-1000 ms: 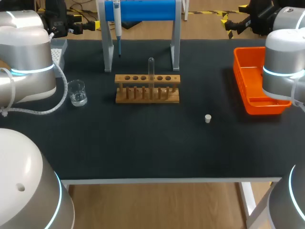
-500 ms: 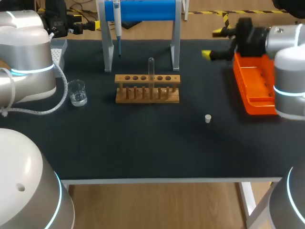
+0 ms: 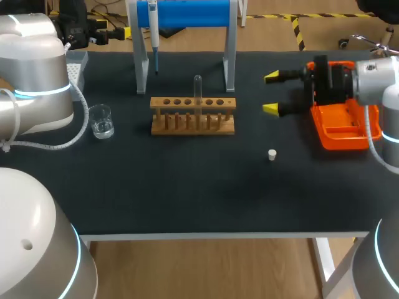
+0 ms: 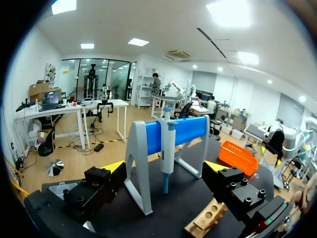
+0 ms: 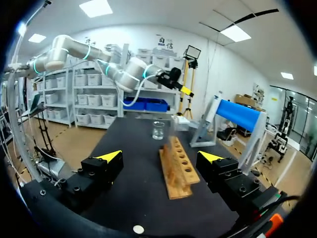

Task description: Invert the test tube, pick up the pipette, mount the tip to pipette, aspirate from beaker and dispense into the tube, eject the tip, return the pipette, and cap with the stopper.

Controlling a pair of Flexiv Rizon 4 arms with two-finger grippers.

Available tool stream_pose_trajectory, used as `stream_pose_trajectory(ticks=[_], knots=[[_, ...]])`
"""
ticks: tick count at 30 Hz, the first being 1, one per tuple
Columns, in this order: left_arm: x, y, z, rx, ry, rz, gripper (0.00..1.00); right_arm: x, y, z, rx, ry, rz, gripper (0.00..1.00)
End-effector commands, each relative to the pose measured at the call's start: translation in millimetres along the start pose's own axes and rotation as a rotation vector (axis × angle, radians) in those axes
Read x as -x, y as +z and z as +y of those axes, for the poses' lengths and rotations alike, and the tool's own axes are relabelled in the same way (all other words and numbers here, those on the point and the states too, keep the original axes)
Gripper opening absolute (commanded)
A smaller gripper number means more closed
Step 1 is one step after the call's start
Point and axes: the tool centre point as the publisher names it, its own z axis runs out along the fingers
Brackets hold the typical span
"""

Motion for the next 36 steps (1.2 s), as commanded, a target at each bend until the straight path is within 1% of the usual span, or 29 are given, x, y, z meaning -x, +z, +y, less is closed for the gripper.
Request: stream_pose_trajectory(ticks=[1, 5, 6, 15, 17, 20, 21, 23, 24, 27, 29, 32, 33, 36], knots=[[0.4, 0.1, -0.9, 0.004, -0.001, 0.002, 1.00, -3.4, 14.6, -2.6, 0.046, -0.004, 0.049, 1.00], [0.4, 0.1, -0.9, 0.004, -0.001, 0.002, 1.00, -16.8, 24.9, 3.0, 0.072, -0.047, 0.093, 1.00], [0.4, 0.1, -0.9, 0.004, -0.001, 0.002, 1.00, -19.1, 25.2, 4.5, 0.076, -0.073, 0.087, 1.00], [0.4, 0.1, -0.9, 0.004, -0.001, 0.002, 1.00, -19.1, 25.2, 4.5, 0.076, -0.073, 0.087, 1.00], [-20.3, 0.4, 4.5, 0.020, 0.061, 0.032, 1.00, -19.1, 25.2, 4.5, 0.076, -0.073, 0.087, 1.00], [-56.2, -1.2, 20.0, 0.025, 0.122, 0.077, 1.00, -19.1, 25.2, 4.5, 0.076, -0.073, 0.087, 1.00], [-70.2, -1.1, 26.1, 0.031, 0.147, 0.098, 1.00, -19.1, 25.2, 4.5, 0.076, -0.073, 0.087, 1.00], [-97.9, -0.7, 37.0, 0.054, 0.228, 0.171, 1.00, -19.1, 25.2, 4.5, 0.076, -0.073, 0.087, 1.00], [-110.7, -1.8, 42.6, 0.058, 0.244, 0.187, 1.00, -19.1, 25.2, 4.5, 0.076, -0.073, 0.087, 1.00], [-140.0, -6.9, 59.5, 0.077, 0.276, 0.209, 1.00, -19.1, 25.2, 4.5, 0.076, -0.073, 0.087, 1.00], [-154.9, -11.5, 69.9, 0.077, 0.274, 0.209, 1.00, -19.1, 25.2, 4.5, 0.076, -0.073, 0.087, 1.00], [-169.8, -19.7, 83.8, 0.067, 0.268, 0.209, 1.00, -19.1, 25.2, 4.5, 0.076, -0.073, 0.087, 1.00], [-173.4, -23.3, 88.4, 0.070, 0.265, 0.204, 1.00, -19.1, 25.2, 4.5, 0.076, -0.073, 0.087, 1.00], [-178.3, -29.3, 94.3, 0.065, 0.266, 0.203, 1.00, -19.1, 25.2, 4.5, 0.076, -0.073, 0.087, 1.00]])
